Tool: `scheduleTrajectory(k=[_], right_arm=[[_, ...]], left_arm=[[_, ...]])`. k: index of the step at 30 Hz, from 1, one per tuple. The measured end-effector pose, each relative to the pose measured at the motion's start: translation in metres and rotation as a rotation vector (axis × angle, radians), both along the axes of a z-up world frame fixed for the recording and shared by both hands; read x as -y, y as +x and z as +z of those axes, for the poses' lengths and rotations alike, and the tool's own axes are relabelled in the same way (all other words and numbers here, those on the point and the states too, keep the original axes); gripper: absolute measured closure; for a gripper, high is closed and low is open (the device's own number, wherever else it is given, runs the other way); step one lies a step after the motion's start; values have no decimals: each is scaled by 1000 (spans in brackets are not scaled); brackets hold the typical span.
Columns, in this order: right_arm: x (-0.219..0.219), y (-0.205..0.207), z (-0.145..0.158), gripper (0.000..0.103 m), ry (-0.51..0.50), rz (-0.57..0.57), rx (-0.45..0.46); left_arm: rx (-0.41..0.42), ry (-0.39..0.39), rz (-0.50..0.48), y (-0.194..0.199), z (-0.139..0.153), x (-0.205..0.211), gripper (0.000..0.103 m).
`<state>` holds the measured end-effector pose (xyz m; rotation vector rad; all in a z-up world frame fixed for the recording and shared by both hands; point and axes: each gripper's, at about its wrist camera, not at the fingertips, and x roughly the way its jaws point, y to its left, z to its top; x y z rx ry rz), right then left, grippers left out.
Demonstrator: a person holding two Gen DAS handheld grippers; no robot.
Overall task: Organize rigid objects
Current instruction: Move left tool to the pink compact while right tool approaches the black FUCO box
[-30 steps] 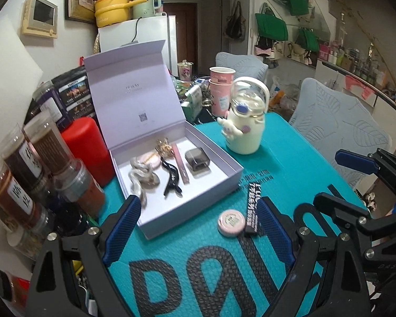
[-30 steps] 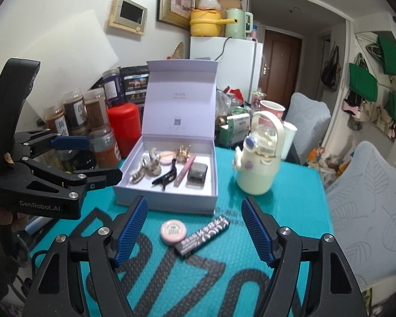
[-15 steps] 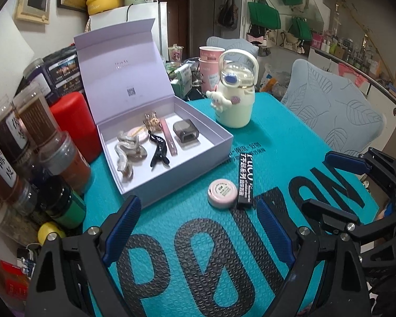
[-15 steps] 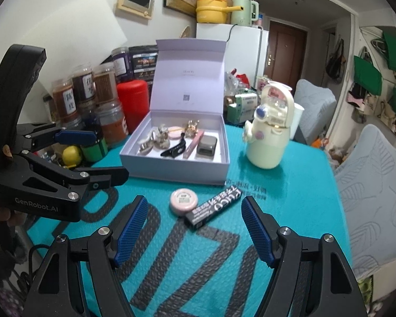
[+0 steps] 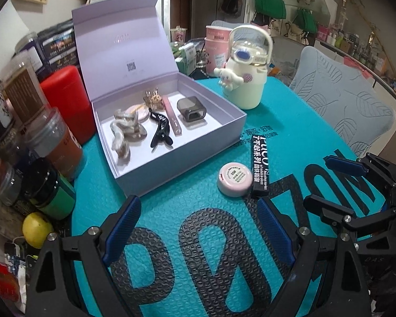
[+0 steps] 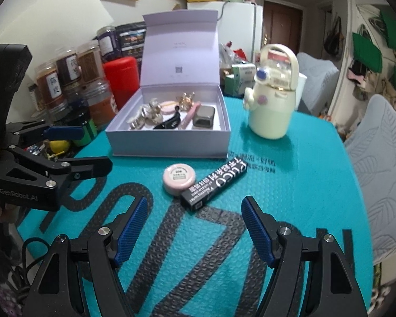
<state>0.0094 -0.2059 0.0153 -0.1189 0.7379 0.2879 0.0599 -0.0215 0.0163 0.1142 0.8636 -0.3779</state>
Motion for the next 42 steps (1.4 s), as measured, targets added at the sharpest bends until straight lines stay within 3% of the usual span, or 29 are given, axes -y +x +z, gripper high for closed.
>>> scheduleTrajectory(k=[27,36,42], right_arm=[[-5,76,-59,29,-43,-43,-164],[-5,78,-59,29,-22,-39,-169],[-5,86,-70,29,-6,-52,-220]], left_arm=[[-128,0,38,44,-59,10,13],[-123,3,44,46,-60,9,13],[-111,6,62,46,-56,5,13]])
